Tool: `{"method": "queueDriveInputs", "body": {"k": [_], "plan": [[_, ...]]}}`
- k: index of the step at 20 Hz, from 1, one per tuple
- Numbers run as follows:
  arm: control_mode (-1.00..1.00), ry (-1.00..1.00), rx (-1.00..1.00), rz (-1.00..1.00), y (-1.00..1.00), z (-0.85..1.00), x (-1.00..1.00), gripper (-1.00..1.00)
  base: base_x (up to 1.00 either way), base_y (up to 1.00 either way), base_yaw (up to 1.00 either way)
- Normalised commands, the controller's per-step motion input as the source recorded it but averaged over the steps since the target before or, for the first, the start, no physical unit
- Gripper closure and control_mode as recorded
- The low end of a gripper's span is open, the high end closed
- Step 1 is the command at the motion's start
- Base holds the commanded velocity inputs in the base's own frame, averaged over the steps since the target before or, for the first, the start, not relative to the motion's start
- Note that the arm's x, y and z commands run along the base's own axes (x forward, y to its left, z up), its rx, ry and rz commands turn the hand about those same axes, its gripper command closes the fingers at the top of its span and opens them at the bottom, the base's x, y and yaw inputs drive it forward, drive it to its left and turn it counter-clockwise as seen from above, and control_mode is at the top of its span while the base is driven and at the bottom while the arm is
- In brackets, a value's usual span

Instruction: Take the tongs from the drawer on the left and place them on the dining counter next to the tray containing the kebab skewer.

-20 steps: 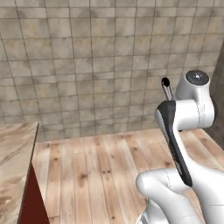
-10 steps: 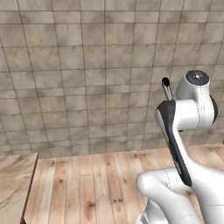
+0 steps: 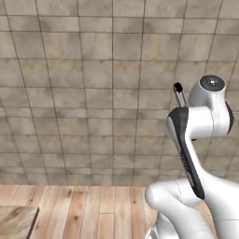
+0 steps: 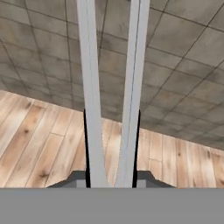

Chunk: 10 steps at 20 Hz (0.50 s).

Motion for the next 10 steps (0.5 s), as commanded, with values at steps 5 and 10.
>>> {"method": "queueDriveInputs", "body": {"k": [5, 10], "plan": [[1.0, 0.0, 0.0, 0.0, 0.0, 0.0, 0.0, 1.0, 1.0, -0.01, 0.46], [1.0, 0.0, 0.0, 0.0, 0.0, 0.0, 0.0, 1.0, 0.93, -0.03, 0.84]]}}
